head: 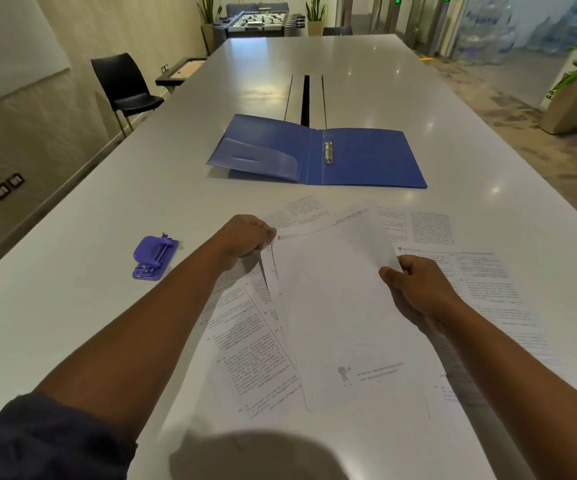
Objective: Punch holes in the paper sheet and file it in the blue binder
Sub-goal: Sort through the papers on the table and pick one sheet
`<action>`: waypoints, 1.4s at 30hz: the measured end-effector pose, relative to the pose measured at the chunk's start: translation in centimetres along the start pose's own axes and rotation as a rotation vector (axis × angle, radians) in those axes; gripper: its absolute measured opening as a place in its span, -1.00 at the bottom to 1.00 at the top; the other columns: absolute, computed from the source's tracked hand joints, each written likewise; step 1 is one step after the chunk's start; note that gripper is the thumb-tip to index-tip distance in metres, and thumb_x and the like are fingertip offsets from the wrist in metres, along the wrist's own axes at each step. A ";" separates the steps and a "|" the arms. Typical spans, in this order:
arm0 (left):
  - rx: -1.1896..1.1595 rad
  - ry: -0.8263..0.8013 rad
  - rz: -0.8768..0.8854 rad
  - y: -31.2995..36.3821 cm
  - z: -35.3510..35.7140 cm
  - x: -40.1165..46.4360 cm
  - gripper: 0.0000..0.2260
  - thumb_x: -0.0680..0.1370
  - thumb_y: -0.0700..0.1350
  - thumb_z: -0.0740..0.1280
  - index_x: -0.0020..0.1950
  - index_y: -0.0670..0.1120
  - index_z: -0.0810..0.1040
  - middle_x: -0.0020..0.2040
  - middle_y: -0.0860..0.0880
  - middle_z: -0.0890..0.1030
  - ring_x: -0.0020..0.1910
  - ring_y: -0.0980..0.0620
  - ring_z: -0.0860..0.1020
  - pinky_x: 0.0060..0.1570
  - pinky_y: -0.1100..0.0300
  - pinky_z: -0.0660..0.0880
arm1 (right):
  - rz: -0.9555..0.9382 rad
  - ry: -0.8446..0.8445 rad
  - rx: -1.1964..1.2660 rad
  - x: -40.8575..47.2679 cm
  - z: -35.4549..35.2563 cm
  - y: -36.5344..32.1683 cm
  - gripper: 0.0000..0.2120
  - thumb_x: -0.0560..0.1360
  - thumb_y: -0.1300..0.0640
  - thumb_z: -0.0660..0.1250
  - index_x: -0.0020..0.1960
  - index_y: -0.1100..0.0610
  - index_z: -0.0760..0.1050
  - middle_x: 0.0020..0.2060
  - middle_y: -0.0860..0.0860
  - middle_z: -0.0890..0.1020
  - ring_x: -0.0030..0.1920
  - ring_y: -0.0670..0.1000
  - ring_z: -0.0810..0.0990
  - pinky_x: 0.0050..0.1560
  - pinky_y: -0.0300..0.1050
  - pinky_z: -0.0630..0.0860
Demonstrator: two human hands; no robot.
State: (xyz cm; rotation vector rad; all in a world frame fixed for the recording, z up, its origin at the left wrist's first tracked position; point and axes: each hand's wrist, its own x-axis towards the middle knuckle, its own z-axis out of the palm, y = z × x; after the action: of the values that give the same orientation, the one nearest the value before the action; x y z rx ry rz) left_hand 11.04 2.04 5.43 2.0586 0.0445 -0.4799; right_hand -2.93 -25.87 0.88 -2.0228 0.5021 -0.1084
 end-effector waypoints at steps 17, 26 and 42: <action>-0.305 0.428 0.519 2.1 0.1 -8.3 -0.86 0.67 -0.08 0.30 -0.04 -0.05 0.60 -0.15 0.02 0.70 -0.22 0.15 0.67 -0.24 0.23 0.62 | -0.137 0.216 0.374 -1.9 -8.4 -3.7 -0.90 0.62 0.25 0.34 0.02 0.15 0.64 -0.31 -0.07 0.73 -0.34 -0.13 0.68 -0.29 -0.29 0.62; -0.284 0.568 0.883 8.8 -5.6 -14.1 -0.85 0.71 -0.09 0.24 0.09 -0.05 0.59 -0.11 0.13 0.65 -0.13 0.25 0.65 -0.21 0.40 0.57 | -0.249 0.376 0.435 -2.6 -11.4 -4.9 -0.85 0.63 0.18 0.36 -0.07 0.06 0.66 -0.29 -0.04 0.66 -0.23 0.06 0.54 -0.15 -0.09 0.50; -0.557 0.398 0.452 10.1 -1.6 -10.9 -0.80 0.68 -0.06 0.31 0.06 -0.19 0.60 -0.04 -0.11 0.72 -0.08 -0.06 0.72 -0.16 0.09 0.69 | -0.155 -0.143 0.798 -5.5 -6.6 -8.2 -0.75 0.68 0.25 0.18 0.25 0.30 0.57 0.09 0.23 0.72 0.02 0.19 0.75 -0.04 0.02 0.71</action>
State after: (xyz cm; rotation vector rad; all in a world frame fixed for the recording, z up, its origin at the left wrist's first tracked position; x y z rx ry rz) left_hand 3.76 0.00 18.31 1.5187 -0.0465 0.2118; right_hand -7.30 -25.80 11.93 -1.2685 0.1613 -0.2177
